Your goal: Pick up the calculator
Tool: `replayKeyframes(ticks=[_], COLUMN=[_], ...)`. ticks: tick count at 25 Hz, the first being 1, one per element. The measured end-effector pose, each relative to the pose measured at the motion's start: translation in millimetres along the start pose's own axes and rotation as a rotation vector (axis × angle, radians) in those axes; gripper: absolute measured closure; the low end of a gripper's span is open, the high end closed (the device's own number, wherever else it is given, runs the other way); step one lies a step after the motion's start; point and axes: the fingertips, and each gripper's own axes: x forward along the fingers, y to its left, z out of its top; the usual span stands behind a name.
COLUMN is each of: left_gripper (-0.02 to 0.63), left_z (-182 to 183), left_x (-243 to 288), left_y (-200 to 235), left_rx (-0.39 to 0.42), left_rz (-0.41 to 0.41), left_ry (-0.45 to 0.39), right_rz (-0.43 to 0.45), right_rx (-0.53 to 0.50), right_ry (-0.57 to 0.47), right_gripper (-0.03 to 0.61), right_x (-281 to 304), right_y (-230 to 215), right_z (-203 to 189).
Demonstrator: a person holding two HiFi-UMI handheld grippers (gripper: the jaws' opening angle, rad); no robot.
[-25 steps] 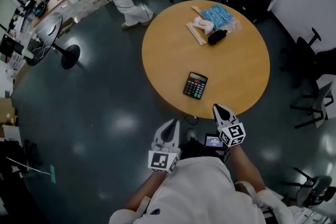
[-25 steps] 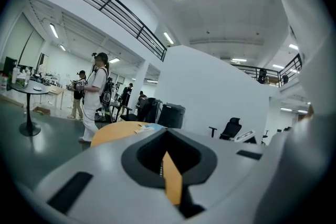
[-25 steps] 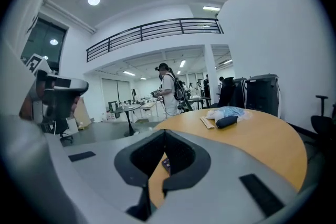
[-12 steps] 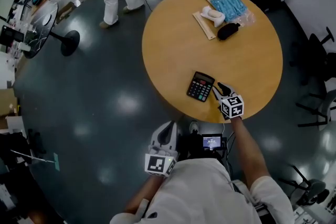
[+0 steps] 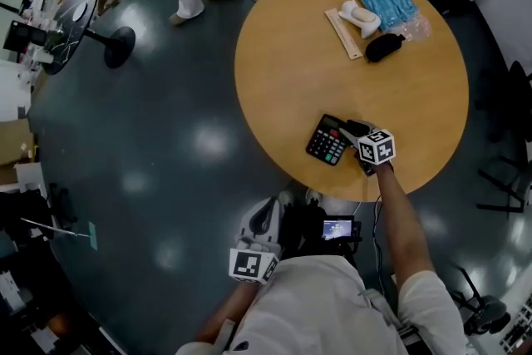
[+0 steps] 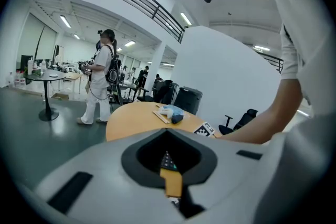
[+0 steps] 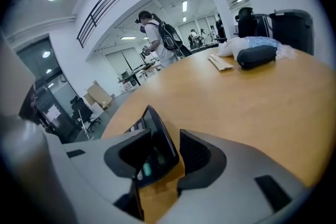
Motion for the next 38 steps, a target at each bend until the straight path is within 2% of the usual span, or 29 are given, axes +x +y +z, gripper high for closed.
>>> replayKeyframes(ticks=[3, 6, 10, 15, 20, 23, 29, 32, 35, 38], left_gripper=[0.606, 0.606, 0.606, 0.606, 0.606, 0.607, 0.607, 0.606, 0.606, 0.607], left_z=[1.1, -0.6, 0.5, 7.5, 16.4, 26.7, 52.3, 56.1, 60.1, 62.1], left_x=[0.7, 1.7, 2.3, -0.2, -4.4, -9.6, -17.7, -17.2, -14.3, -14.5], left_y=[-1.5, -3.6, -9.3, -17.4, -26.7, -32.8, -48.5, -55.8, -65.1, -74.9], left_rx=[-0.007, -0.007, -0.001, 0.012, 0.039, 0.067, 0.126, 0.128, 0.137, 0.157], left_rz=[0.002, 0.003, -0.011, -0.032, -0.079, -0.110, -0.146, -0.167, -0.195, -0.222], left_ry=[0.002, 0.004, -0.007, -0.038, -0.082, -0.118, -0.198, -0.218, -0.225, -0.234], right_rz=[0.061, 0.101, 0.098, 0.012, -0.161, -0.227, -0.263, -0.273, -0.273, -0.274], right_rx=[0.018, 0.015, 0.024, -0.069, -0.185, -0.208, -0.235, -0.196, -0.172, -0.208], right_ry=[0.019, 0.027, -0.009, -0.100, -0.170, -0.219, -0.391, -0.458, -0.471, -0.460], right_gripper=[0.408, 0.465, 0.495, 0.517, 0.528, 0.528, 0.527, 0.526, 0.526, 0.526], right_x=[2.5, 1.5, -8.7, -37.3, -83.0, -123.3, -222.4, -250.5, -256.4, -256.5], right_y=[2.6, 9.2, 19.5, 46.7, 74.6, 99.8, 183.7, 217.8, 233.9, 241.0], right_z=[0.4, 0.9, 1.6, 10.2, 14.7, 14.4, 29.0, 29.7, 26.0, 23.9])
